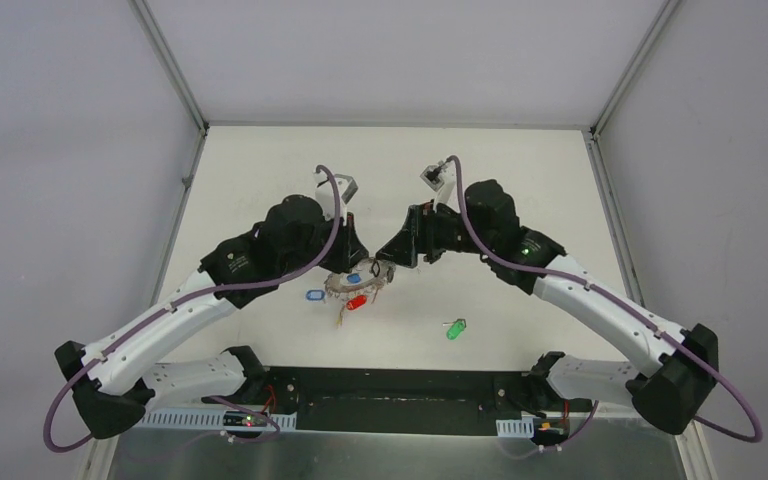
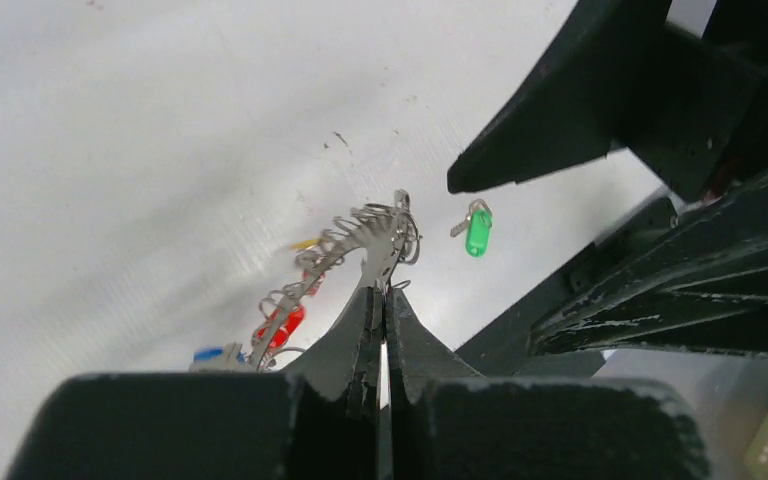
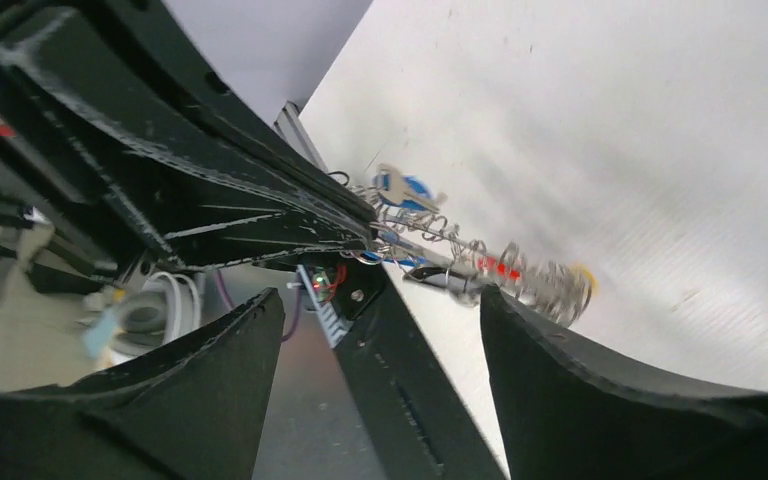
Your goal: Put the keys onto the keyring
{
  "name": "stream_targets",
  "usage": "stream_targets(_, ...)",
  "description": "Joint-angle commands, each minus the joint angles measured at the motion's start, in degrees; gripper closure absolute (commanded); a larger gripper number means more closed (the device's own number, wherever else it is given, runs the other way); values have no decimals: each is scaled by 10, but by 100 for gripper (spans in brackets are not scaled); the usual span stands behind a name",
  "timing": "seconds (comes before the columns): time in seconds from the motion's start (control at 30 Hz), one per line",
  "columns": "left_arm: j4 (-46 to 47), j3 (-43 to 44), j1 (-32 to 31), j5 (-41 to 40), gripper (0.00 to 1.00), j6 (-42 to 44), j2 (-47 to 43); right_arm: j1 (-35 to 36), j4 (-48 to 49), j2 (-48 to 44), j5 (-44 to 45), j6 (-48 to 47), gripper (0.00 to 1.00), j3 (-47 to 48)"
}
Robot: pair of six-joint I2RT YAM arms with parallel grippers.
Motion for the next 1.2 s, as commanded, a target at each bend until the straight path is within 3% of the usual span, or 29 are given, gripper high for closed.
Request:
stream_targets(0.0, 8, 52, -7, 89, 100, 132, 9, -3, 20, -46, -4, -147, 26, 12)
stream_targets(0.27, 10, 57, -7, 158, 100, 205, -3, -3, 181, -102, -126, -282, 27, -80)
stream_targets(0.47, 52, 24, -7, 209, 100, 255, -30, -3, 196, -98, -167, -323, 41, -85)
stream_targets(0.87, 310, -132, -6, 272, 100, 275, -144, -3, 251, -94, -216, -336, 58, -109)
stream_targets(1.17, 415, -187, -6, 270, 100, 256, -180, -3, 256, -109, -240, -357, 61, -120)
